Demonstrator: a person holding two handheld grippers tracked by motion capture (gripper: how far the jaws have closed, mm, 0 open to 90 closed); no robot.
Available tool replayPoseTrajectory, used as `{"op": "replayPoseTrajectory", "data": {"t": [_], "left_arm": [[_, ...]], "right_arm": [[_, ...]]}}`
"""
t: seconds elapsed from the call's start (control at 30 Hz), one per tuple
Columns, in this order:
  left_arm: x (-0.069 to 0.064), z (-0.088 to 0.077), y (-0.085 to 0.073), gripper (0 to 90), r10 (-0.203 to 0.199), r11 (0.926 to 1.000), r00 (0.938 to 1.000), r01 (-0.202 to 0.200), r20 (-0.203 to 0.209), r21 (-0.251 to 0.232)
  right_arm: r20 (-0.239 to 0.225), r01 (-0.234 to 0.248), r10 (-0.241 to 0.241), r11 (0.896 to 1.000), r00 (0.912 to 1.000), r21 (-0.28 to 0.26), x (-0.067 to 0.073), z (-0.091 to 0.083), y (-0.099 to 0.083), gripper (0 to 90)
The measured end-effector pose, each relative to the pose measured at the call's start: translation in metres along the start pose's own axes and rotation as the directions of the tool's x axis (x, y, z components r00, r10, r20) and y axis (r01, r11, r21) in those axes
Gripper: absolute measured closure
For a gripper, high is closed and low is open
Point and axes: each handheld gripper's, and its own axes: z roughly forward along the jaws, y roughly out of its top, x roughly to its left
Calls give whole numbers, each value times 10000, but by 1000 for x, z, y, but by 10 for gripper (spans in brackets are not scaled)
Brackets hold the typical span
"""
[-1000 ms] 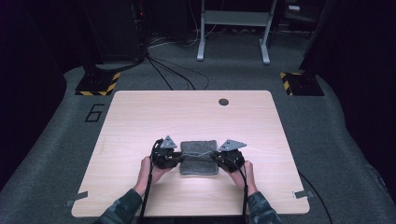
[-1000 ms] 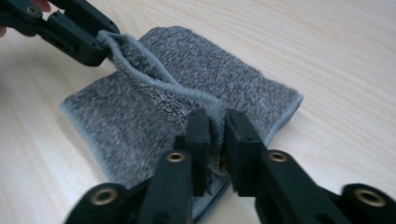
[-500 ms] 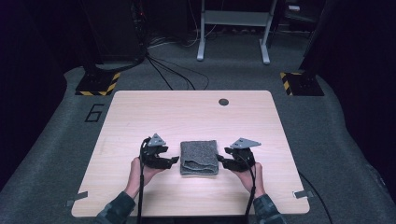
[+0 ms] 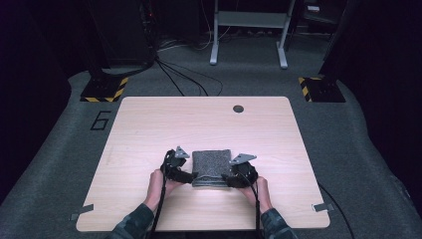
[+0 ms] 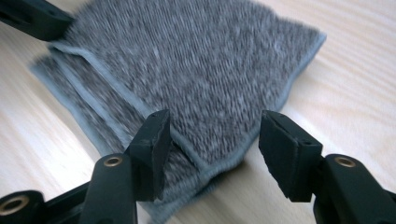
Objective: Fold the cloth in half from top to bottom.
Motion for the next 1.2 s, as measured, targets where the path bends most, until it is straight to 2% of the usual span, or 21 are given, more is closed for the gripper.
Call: {"op": "replayPoseTrajectory", "data": {"t": [0.1, 0.17, 0.3, 0.5, 0.53, 0.57, 0.6, 0.63, 0.73, 0.77, 0.83, 0.87, 0.9, 0.93, 0.97, 1.03, 1.1, 1.13, 1.17, 1.2], "left_arm": [[-2, 3, -4, 235, 125, 9998, 9998, -123, -177, 139], [-2, 5, -9, 234, 129, 9997, 9999, -128, -42, 220], [-3, 4, -12, 235, 269, 9994, 9993, -263, -272, 217], [1, 5, -15, 216, 107, 9999, 9999, -105, -132, 135], [1, 6, -14, 211, 50, 9999, 9999, -48, -141, 144], [1, 6, -14, 207, 50, 9999, 9999, -48, -141, 144], [2, 7, -14, 203, 66, 9999, 9999, -64, -124, 142], [3, 7, -13, 203, 74, 9999, 9999, -73, -125, 90], [3, 10, -11, 139, 86, 9999, 9991, -80, -407, 146], [3, 10, -11, 109, 75, 9999, 9989, -68, -457, 158], [3, 9, -11, 103, 63, 9999, 9988, -58, -489, 88], [5, 7, -12, 94, -18, 10000, 9989, 21, -478, 55], [5, 5, -13, 94, -160, 9998, 9985, 155, -533, -99], [8, -3, -16, 89, -253, 9993, 9978, 236, -606, -284], [8, -3, -16, 86, -253, 9993, 9978, 236, -606, -284], [12, -11, -19, 81, -397, 9984, 9969, 369, -676, -419], [16, -20, -25, 74, -613, 9965, 9955, 569, -721, -613], [22, -31, -31, 72, -750, 9951, 9925, 682, -962, -723], [22, -31, -31, 68, -750, 9951, 9925, 682, -962, -723], [29, -40, -40, 65, -931, 9930, 9888, 836, -1170, -834]], "right_arm": [[143, 134, -136, 9998, 9998, 157, 2, 2, -5, 436], [121, 83, -84, 10000, 9999, 32, 3, 2, -10, 435], [219, 185, -185, 9998, 9996, -1, 3, 1, -13, 433], [76, 66, -64, 9995, 10000, -313, 1, 0, -19, 432], [96, -136, 140, 9992, 9999, -364, 1, 1, -19, 423], [96, -136, 140, 9992, 9999, -364, 1, 1, -19, 423], [84, 75, -73, 9995, 9999, -317, -2, 1, -19, 406], [84, 75, -73, 9995, 9999, -317, -2, 1, -19, 406], [-72, -129, 127, 9993, 9999, -338, -6, 3, -18, 370], [-31, -239, 238, 9993, 9997, -300, -7, 4, -18, 345], [35, -197, 198, 9994, 9998, -274, -7, 3, -18, 273], [25, -307, 307, 9990, 9995, -317, -8, 3, -18, 233], [25, -307, 307, 9990, 9995, -317, -8, 3, -18, 233], [-90, -489, 485, 9977, 9988, -463, -12, -3, -20, 190], [-90, -489, 485, 9977, 9988, -463, -12, -3, -20, 190], [-21, -876, 877, 9932, 9961, -760, -17, -11, -23, 166], [2, -1223, 1229, 9876, 9924, -987, -25, -21, -28, 150], [115, -1427, 1449, 9834, 9894, -1122, -33, -31, -33, 137], [115, -1427, 1449, 9834, 9894, -1122, -33, -31, -33, 137], [362, -1688, 1748, 9771, 9839, -1298, -43, -44, -43, 133]]}}
